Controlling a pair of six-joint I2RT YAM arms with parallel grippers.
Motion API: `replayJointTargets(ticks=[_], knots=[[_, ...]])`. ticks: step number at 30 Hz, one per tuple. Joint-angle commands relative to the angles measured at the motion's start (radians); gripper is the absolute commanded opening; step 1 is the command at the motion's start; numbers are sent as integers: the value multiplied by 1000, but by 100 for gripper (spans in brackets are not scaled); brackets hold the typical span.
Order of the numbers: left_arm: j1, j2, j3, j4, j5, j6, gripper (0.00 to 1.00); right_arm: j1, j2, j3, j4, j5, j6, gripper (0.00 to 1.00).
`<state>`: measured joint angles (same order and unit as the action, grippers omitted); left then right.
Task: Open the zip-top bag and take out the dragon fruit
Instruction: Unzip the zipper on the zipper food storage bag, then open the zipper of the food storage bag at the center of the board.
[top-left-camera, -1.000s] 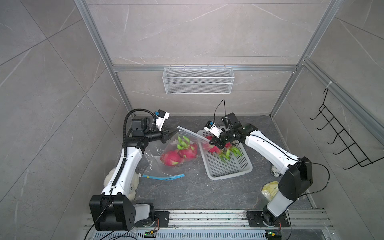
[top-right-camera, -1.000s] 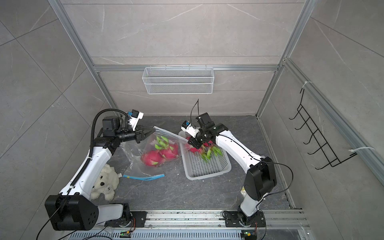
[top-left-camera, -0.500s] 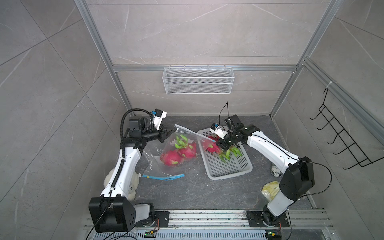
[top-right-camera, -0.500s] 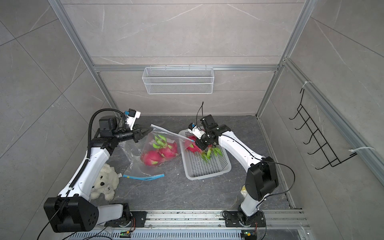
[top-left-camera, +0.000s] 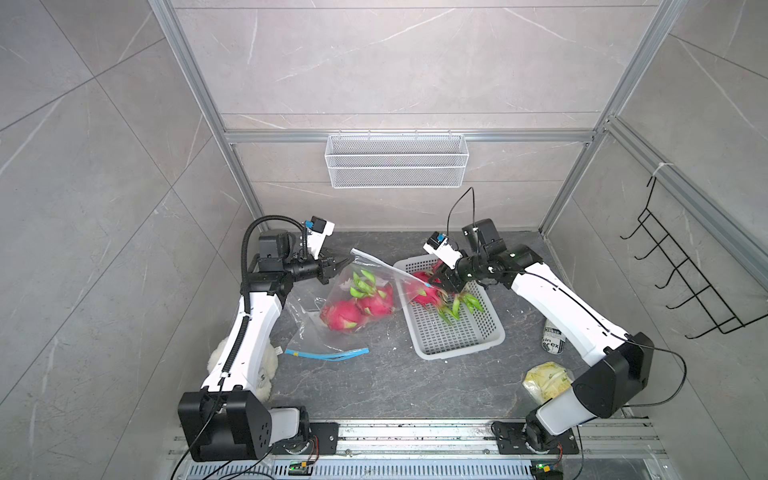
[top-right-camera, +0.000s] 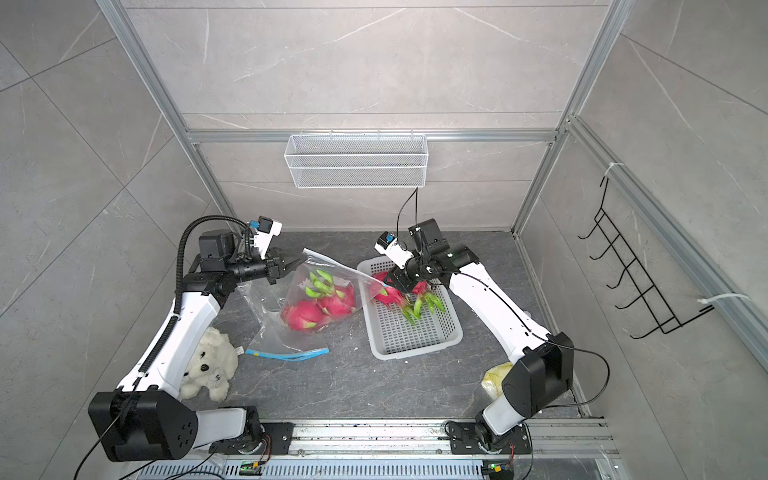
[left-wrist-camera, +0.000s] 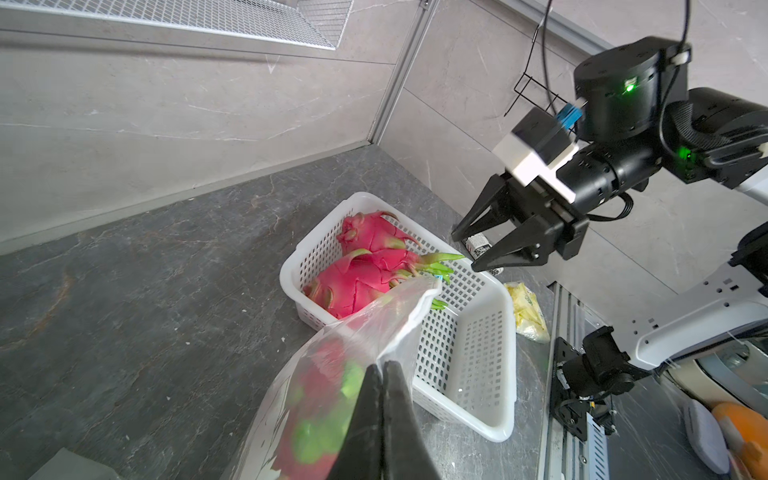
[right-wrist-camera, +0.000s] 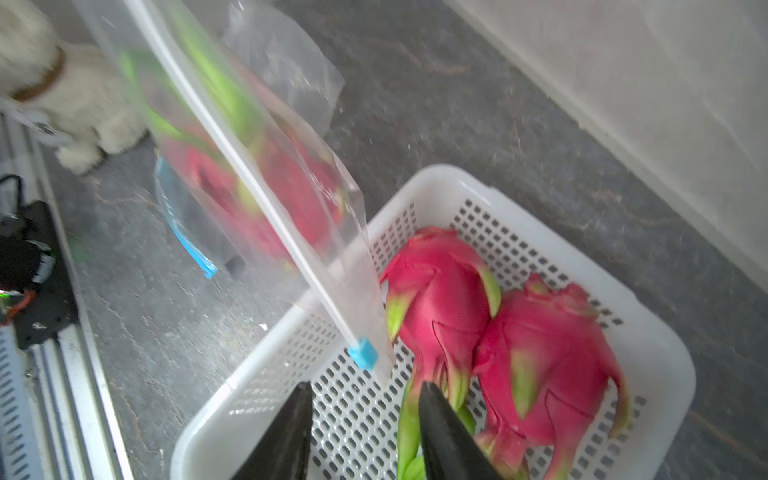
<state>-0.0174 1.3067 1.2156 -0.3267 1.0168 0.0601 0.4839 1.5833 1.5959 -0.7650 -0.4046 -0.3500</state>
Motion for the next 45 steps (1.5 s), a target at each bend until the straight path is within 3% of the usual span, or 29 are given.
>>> replayJointTargets(ticks=[1,7,19,20,22,24,31,35,41,42,43,45], knots=[[-10,-4,50,-31,96,33,0,2,35,98,7,-150,32,45],[-14,-43,9,-92,102,68,0,49,180,245,-14,-296,38,51],[-13,-24,35,-65,85,46,0,171,340,351,-35,-254,18,51],[-13,-22,35,-53,78,38,0,175,354,361,-37,-252,28,48],[-13,-21,40,-13,53,15,0,180,385,393,-50,-261,51,29],[-14,-13,54,22,35,-6,0,180,407,419,-56,-273,86,18],[-16,88,179,167,-41,-110,0,186,407,471,-45,-447,250,16],[-50,171,277,216,-40,-157,0,189,364,399,83,-490,394,15],[-87,207,264,212,-60,-164,0,191,349,251,239,-400,574,10],[-87,202,248,209,-63,-164,1,191,353,228,270,-390,600,10],[-87,191,225,200,-76,-164,10,191,361,207,300,-376,633,9],[-87,161,188,172,-117,-160,38,191,374,184,342,-353,678,8]])
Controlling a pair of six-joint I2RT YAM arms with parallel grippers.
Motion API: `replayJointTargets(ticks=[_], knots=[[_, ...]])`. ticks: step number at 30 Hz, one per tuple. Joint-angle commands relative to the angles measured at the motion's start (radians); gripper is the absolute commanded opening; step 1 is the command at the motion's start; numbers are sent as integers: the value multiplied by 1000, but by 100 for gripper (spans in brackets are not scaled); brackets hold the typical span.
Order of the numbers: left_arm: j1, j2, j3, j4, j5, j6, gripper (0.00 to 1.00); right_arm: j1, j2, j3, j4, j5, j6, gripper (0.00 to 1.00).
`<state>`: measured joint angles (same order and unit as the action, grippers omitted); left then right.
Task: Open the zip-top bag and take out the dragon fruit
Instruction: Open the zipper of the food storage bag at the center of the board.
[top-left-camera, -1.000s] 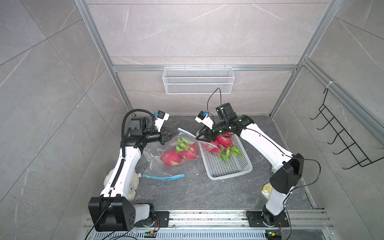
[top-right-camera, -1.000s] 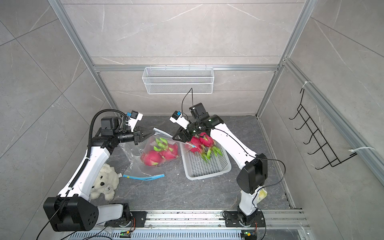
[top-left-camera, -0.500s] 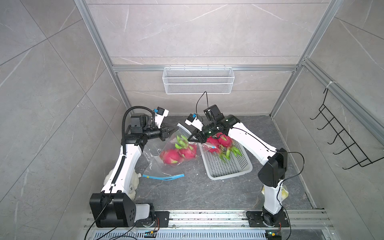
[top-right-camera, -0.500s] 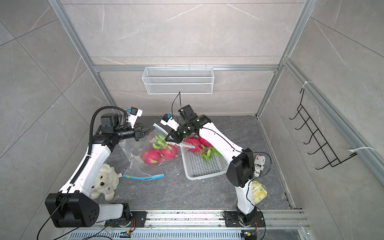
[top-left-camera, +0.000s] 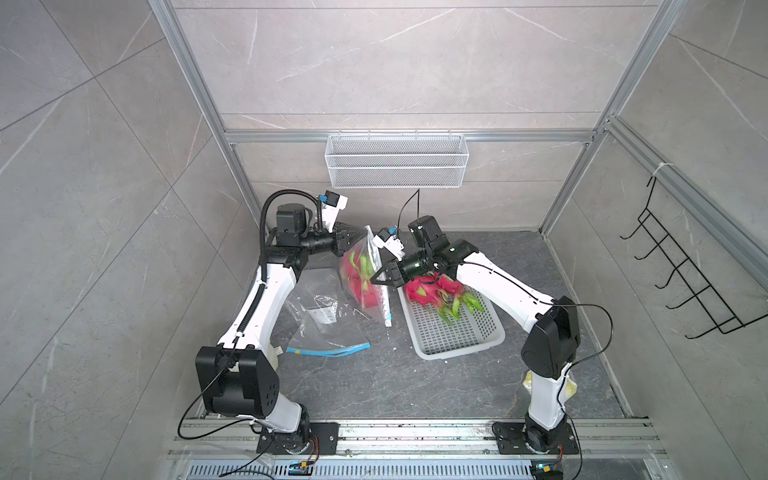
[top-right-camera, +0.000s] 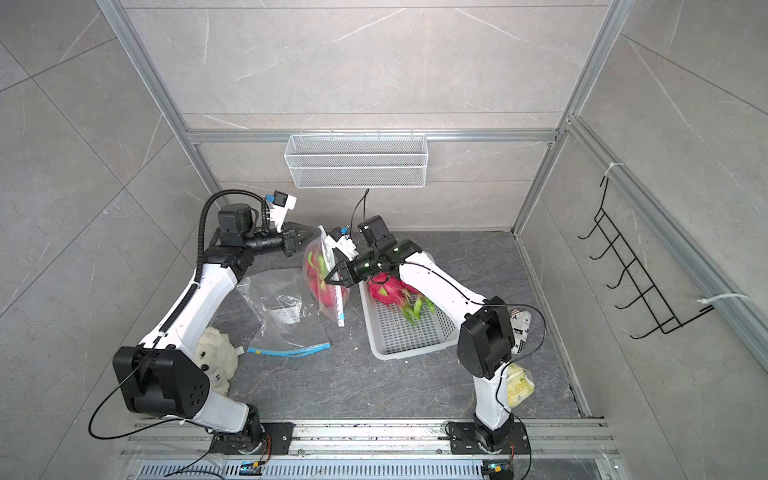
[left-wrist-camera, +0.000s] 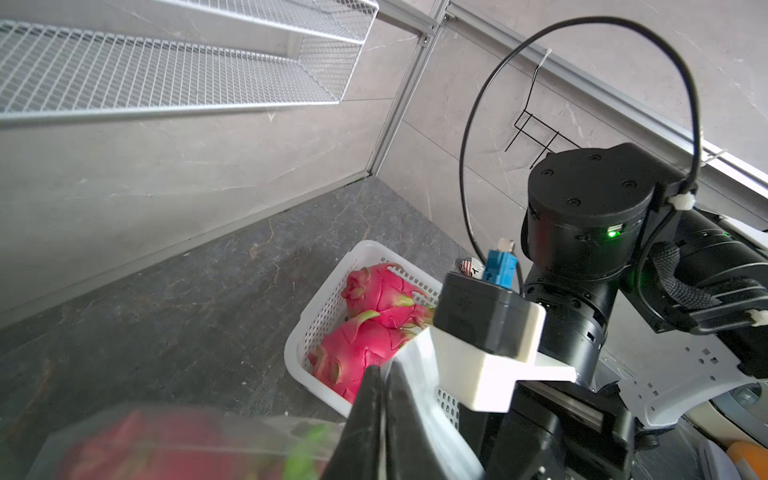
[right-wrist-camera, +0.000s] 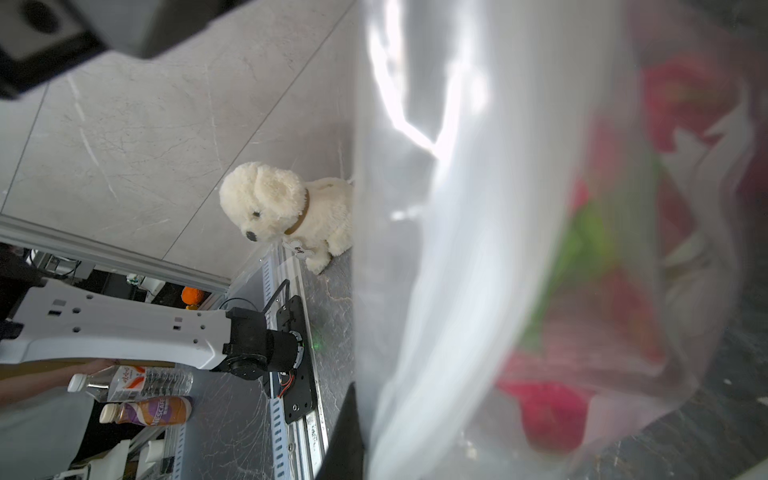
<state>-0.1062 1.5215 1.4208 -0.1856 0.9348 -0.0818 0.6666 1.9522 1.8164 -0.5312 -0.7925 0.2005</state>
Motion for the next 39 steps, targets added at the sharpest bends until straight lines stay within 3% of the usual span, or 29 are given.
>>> replayJointTargets(ticks=[1,2,3,8,12,17,26,29,34,39], knots=[[2,-75,-35,9,-65,-15,53,8,8,-48,134,41,151,7],[2,-100,-52,-8,-95,-16,70,8,10,-56,153,47,169,7],[2,-131,-73,-22,-128,-23,99,8,11,-63,172,52,189,8],[3,-301,-252,-23,-256,-117,100,8,6,-84,215,120,238,8],[6,-347,-409,47,-219,-261,100,8,4,-102,249,143,267,9],[12,-290,-578,436,-125,-541,100,8,-6,-113,250,154,261,10],[14,-122,-596,722,-57,-685,100,8,-24,-134,262,148,243,13],[14,-89,-589,785,-37,-716,91,8,-29,-128,249,163,229,14],[13,-35,-547,765,39,-711,54,7,-35,-118,241,175,220,14],[4,-23,-547,753,65,-700,45,8,-30,-106,232,193,212,15]])
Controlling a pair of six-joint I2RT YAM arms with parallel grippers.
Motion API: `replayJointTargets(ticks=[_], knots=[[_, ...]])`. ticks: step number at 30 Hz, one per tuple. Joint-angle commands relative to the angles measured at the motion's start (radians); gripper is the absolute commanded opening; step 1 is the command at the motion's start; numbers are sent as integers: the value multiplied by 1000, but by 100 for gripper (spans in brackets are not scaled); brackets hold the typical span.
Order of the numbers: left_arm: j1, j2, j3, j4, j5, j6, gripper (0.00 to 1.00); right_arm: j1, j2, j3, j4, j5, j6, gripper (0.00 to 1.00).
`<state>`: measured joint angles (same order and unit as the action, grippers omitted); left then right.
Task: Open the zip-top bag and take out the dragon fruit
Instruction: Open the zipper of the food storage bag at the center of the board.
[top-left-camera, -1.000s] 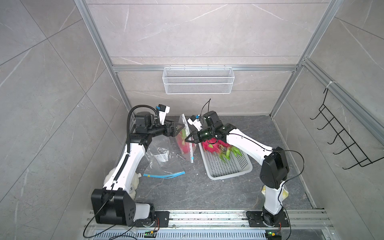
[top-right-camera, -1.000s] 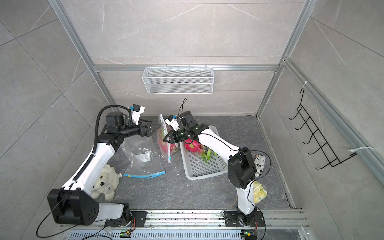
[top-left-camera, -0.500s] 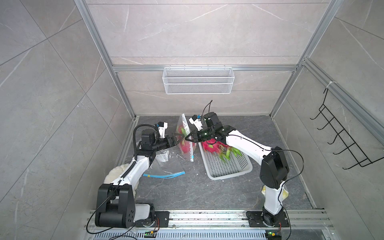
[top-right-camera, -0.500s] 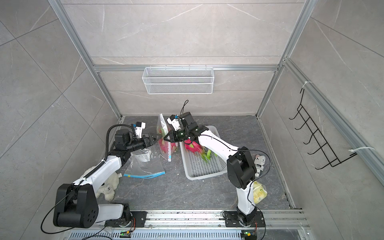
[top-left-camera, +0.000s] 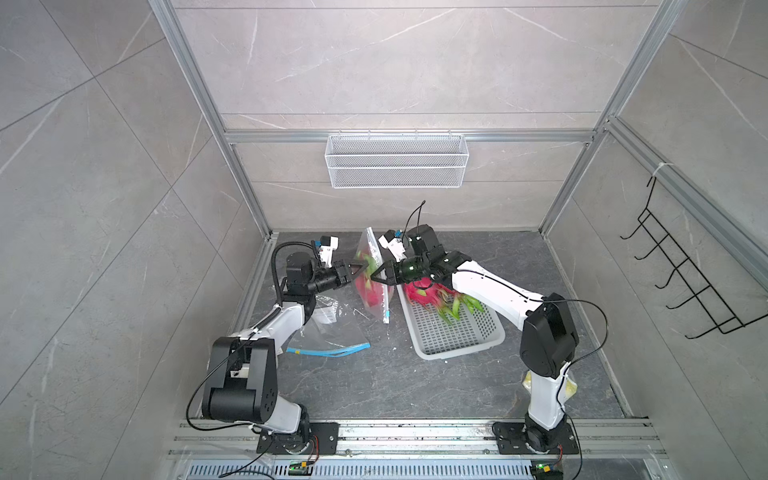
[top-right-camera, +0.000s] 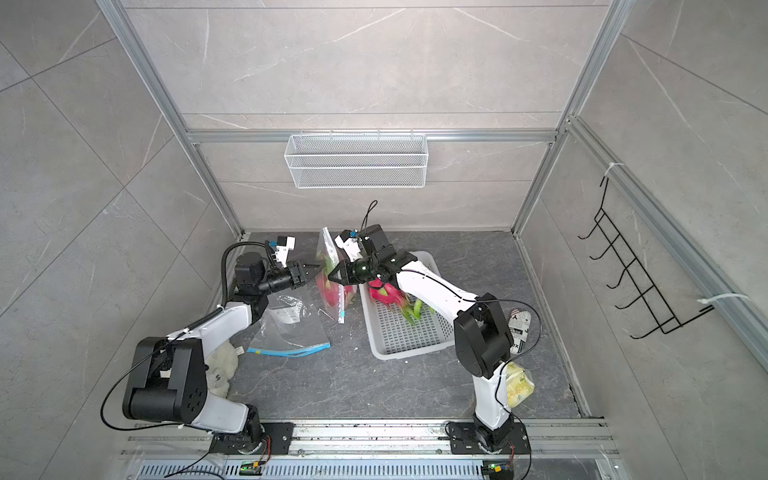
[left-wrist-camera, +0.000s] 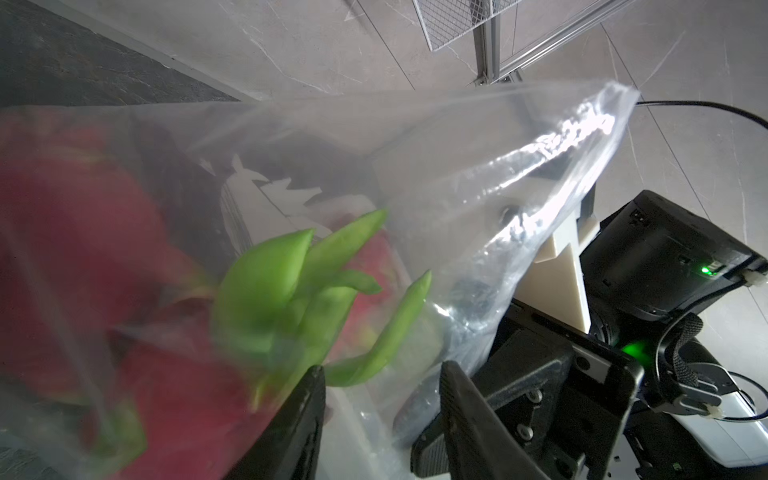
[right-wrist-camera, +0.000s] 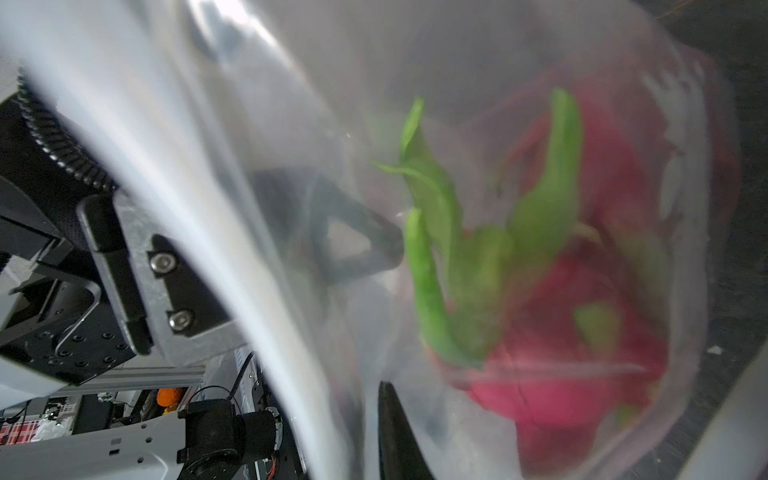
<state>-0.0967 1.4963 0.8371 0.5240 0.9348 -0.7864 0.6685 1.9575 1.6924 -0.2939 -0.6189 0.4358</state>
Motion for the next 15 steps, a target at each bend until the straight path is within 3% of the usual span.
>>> replayJointTargets(ticks=[1,6,7,9,11,13,15], knots=[[-8,2,41,23,66,19,44,6,-31,21,-7,22,-24,15],[-18,5,60,-76,73,86,33,6,-19,27,4,16,-21,15],[-20,7,61,-76,77,85,35,6,-18,24,15,12,-18,15],[-26,12,65,-82,78,84,51,7,-16,13,51,-1,-3,15],[-31,15,65,-87,79,87,54,10,-10,7,80,-16,8,15],[-32,19,67,-93,79,87,51,12,-5,6,99,-22,11,15],[-32,21,68,-94,81,87,42,15,-2,10,111,-25,13,16]])
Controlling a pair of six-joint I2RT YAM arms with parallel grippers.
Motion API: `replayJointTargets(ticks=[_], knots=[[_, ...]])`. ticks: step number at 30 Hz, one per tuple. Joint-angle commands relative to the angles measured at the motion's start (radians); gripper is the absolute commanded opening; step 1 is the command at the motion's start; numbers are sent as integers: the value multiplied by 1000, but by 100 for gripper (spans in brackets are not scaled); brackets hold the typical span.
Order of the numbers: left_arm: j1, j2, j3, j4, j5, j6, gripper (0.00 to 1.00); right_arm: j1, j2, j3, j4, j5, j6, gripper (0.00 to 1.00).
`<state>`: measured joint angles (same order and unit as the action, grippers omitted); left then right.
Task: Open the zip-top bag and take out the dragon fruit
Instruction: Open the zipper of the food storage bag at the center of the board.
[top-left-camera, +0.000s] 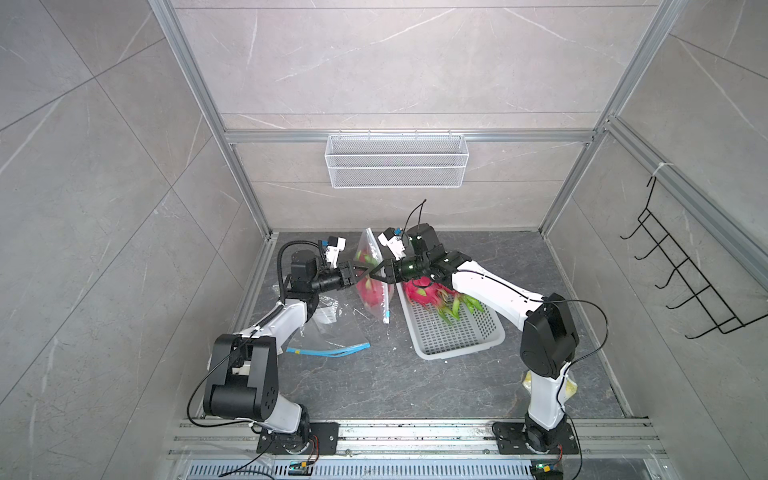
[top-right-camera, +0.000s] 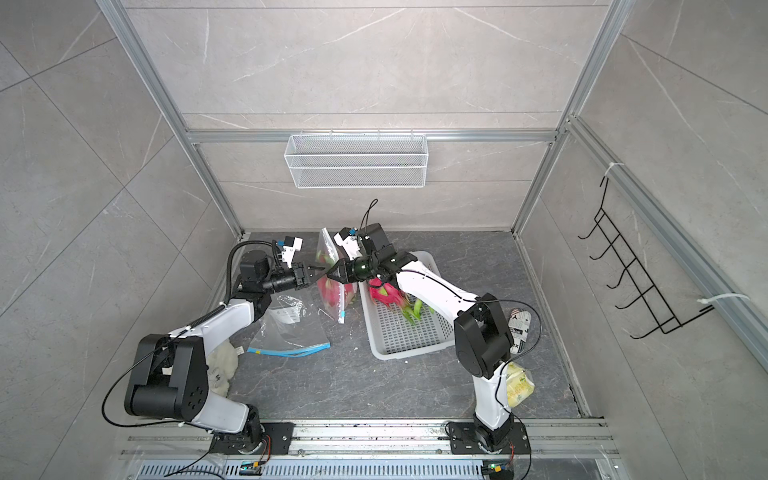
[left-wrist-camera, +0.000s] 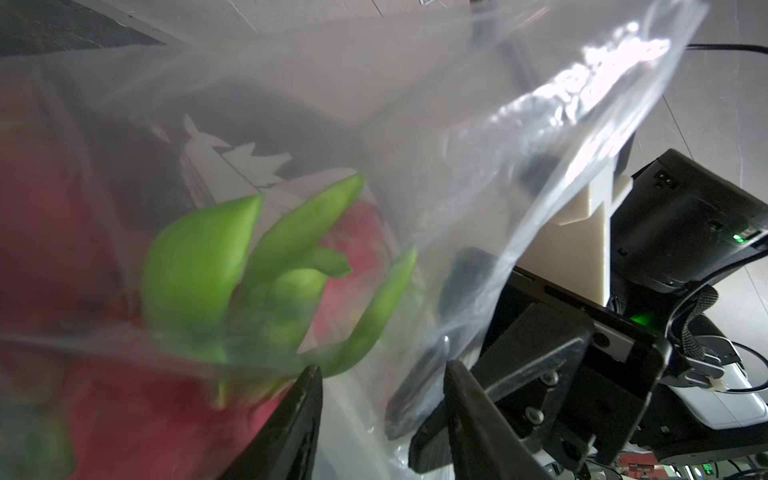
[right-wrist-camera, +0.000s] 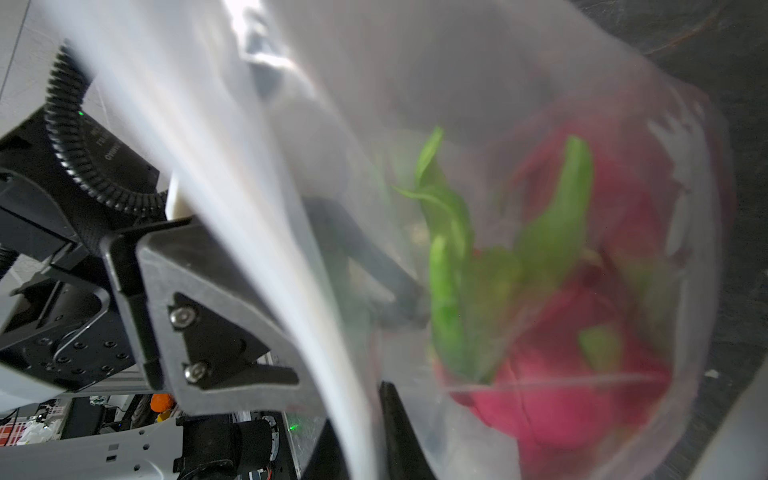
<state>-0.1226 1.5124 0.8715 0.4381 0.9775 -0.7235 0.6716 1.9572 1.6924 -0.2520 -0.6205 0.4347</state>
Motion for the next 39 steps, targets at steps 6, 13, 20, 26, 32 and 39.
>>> replayJointTargets(ticks=[6,13,20,26,32,39], knots=[[-7,9,41,-3,59,22,3,17,14,26,51,-33,7,17],[-2,-12,49,-75,51,68,0,17,-14,39,-7,-27,-44,27],[63,-92,34,-223,17,144,0,-35,-132,28,-174,37,-169,41],[72,-99,6,-191,49,112,0,-76,-134,-45,-104,88,-116,38],[69,-68,-1,-52,88,19,0,-19,-11,16,-66,132,-108,40],[70,-65,-3,-53,90,24,0,1,74,65,-50,150,-114,41]])
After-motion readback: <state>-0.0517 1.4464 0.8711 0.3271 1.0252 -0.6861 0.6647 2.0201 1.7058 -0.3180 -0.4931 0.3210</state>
